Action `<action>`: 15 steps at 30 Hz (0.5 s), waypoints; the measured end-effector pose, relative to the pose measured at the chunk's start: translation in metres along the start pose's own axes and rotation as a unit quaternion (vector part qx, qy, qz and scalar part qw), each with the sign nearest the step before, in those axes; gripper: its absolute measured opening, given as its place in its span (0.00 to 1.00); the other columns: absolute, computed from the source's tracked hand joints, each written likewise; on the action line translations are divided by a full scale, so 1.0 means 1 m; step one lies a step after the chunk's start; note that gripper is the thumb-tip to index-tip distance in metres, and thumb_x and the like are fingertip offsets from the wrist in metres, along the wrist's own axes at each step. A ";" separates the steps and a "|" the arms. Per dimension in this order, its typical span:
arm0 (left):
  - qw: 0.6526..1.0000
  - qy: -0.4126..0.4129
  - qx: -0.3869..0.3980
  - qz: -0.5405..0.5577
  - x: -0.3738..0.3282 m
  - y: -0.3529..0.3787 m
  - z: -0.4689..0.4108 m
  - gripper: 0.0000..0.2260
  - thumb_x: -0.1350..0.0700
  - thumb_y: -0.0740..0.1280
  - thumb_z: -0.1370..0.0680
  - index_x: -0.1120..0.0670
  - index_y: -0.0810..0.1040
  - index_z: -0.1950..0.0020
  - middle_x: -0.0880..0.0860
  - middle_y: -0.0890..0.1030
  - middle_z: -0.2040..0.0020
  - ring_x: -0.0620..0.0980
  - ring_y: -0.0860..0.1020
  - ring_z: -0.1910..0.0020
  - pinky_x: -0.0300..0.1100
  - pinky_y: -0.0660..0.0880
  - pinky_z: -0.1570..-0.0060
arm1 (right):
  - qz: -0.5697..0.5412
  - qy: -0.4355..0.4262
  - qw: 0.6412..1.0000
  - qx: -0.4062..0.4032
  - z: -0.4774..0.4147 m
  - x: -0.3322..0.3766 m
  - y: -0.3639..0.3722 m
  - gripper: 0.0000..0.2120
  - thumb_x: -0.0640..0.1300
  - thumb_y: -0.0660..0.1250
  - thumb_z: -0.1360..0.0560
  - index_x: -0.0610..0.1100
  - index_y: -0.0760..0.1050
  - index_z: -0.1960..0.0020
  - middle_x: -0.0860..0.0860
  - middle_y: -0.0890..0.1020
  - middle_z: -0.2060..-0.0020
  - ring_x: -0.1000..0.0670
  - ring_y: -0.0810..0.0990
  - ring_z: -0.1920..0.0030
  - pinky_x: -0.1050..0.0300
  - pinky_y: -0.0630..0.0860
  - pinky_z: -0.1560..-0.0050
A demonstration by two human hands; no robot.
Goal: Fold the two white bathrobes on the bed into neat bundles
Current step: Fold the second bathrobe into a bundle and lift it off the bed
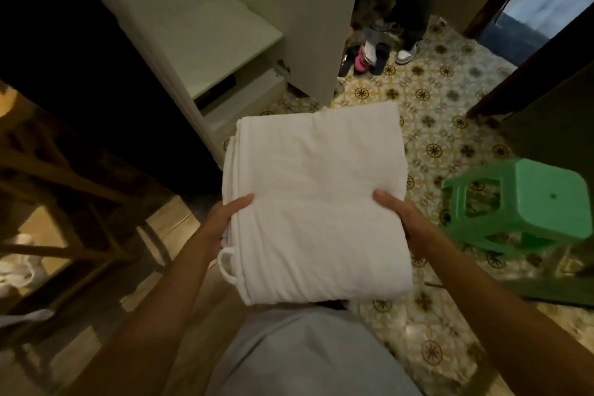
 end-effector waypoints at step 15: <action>0.992 0.016 -0.098 0.075 -0.210 0.049 -0.224 0.50 0.37 0.85 0.54 0.55 0.78 0.35 0.57 0.85 0.44 0.61 0.82 0.43 0.53 0.78 0.43 | 0.066 0.023 0.994 0.081 -0.295 0.252 0.027 0.28 0.52 0.77 0.30 0.43 0.77 0.34 0.43 0.84 0.40 0.41 0.83 0.39 0.42 0.76 0.35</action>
Point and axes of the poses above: each hand's wrist, its own z-axis away from the middle knuckle, its own y-axis out of the palm, x = y × z, the point moved 9 cm from there along -z, towards the middle knuckle
